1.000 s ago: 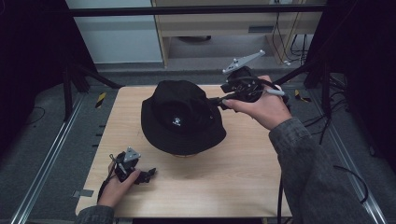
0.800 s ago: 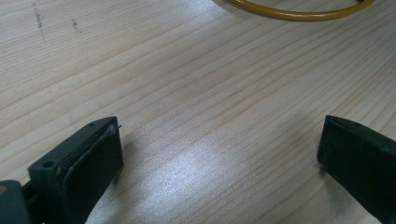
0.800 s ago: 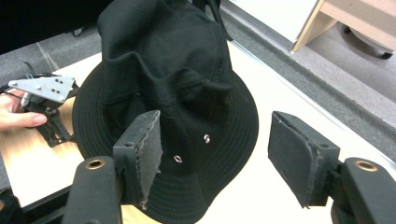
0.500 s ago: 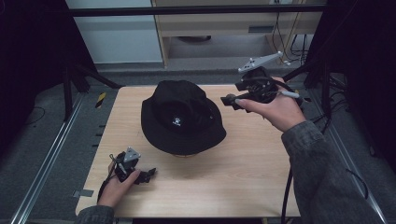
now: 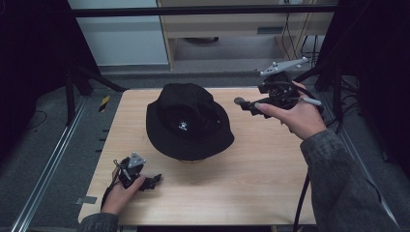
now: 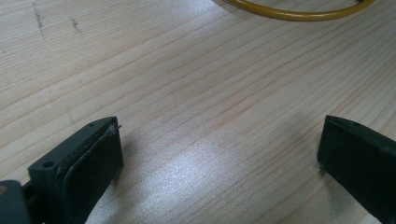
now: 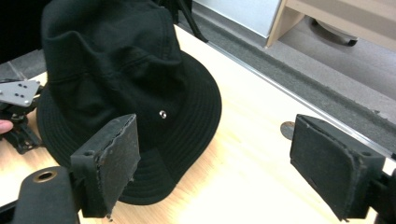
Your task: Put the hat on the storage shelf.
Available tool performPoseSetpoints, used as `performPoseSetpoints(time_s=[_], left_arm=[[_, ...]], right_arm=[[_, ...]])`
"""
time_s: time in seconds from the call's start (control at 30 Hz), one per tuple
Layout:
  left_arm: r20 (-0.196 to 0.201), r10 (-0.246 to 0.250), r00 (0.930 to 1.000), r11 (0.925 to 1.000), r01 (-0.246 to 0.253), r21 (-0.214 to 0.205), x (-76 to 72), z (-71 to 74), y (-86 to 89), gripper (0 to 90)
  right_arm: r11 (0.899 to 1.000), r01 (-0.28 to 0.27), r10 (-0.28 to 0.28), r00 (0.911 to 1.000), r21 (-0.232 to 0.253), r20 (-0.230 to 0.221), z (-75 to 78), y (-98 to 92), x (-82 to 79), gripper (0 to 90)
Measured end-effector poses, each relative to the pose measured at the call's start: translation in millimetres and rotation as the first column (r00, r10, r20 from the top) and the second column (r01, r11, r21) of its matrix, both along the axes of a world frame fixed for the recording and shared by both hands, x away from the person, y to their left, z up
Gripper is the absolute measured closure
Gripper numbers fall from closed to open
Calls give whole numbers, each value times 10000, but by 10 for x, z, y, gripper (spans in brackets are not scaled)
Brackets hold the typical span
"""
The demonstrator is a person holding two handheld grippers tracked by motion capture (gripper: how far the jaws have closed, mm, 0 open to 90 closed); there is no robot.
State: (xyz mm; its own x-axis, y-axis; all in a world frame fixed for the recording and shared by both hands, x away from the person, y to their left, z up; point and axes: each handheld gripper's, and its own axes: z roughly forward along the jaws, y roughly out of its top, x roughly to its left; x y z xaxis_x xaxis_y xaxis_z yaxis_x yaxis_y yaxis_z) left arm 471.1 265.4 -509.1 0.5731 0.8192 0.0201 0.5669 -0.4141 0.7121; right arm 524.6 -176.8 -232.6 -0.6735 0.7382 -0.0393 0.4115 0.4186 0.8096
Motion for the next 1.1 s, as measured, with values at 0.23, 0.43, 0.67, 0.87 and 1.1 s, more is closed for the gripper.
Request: performPoseSetpoints(time_s=[0.23,0.43,0.67,0.87,1.1], left_arm=[[-2,5,10000,10000,-5,0,-1,0,0,0],[0,3,10000,10000,-3,2,-1,0,0,0],[4,7,10000,10000,-7,-6,-1,0,0,0],[-17,-9,10000,10000,9,38,-3,2,2,0],[-15,-6,10000,10000,6,41,-4,2,2,0]], right_arm=[[9990,374,-374,9993,234,13,-65,-156,-13,113],[9972,640,-643,9979,394,56,-114,-276,-40,92],[9952,822,-826,9966,525,67,-204,-381,-81,68],[9912,1141,-1139,9935,667,-69,-461,-444,-136,66],[9901,1270,-1226,9898,591,-732,-1034,-436,-250,78]])
